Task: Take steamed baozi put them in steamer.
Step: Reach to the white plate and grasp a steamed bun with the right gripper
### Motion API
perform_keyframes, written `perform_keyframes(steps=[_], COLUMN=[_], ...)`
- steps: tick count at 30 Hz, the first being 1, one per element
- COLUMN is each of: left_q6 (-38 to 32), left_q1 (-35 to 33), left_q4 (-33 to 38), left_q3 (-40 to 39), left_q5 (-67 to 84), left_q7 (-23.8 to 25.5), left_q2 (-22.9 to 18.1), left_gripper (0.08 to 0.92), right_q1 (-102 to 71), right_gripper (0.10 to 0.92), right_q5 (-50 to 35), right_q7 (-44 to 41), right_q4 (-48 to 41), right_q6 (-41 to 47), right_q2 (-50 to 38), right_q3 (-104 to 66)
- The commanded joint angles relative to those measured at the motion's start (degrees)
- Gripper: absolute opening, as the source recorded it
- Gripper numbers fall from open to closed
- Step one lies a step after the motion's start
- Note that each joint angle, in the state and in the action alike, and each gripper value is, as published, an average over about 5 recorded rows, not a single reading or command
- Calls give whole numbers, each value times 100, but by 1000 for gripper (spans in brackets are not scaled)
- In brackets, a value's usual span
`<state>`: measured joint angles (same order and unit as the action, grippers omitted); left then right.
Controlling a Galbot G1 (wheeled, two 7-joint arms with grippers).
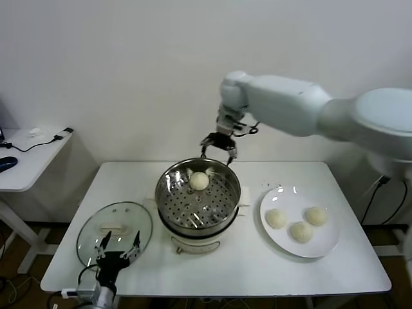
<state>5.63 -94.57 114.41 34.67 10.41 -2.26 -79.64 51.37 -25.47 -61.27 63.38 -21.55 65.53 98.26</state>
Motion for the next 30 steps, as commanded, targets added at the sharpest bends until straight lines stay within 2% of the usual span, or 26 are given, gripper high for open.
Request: perform_keyframes(steps=[1,5,9,16,24,30], left_q6=[3,9,10,0,-48,-77], left_q1=[26,40,10,-73,-122,-133], left_q4=[-22,-50,-57,-49,-81,-119], left_q3=[-6,-14,-4,10,1,-10], left_q5=[18,14,-4,-49,-106,-127], left_q7=[2,6,8,5,4,6], left_q2=[18,36,29,-43,-84,-34], left_gripper=[823,823,823,823,823,823], right_q1=[1339,1136,471,-746,-2148,-2731], right_gripper=[823,823,823,823,823,823], right_q5=[-1111,-1359,-1543,-1021,-742,-589], right_q7=[455,869,1131,1254,1478,1670], right_q4=[2051,2742,2890,2138,1146,718], right_q6=[2386,3202,3604,3733,3878,3939], right_q2=[-2123,-2694,-2817,-2448,-2044,-1853], right_q3=[1758,2126,1796,966,14,-543])
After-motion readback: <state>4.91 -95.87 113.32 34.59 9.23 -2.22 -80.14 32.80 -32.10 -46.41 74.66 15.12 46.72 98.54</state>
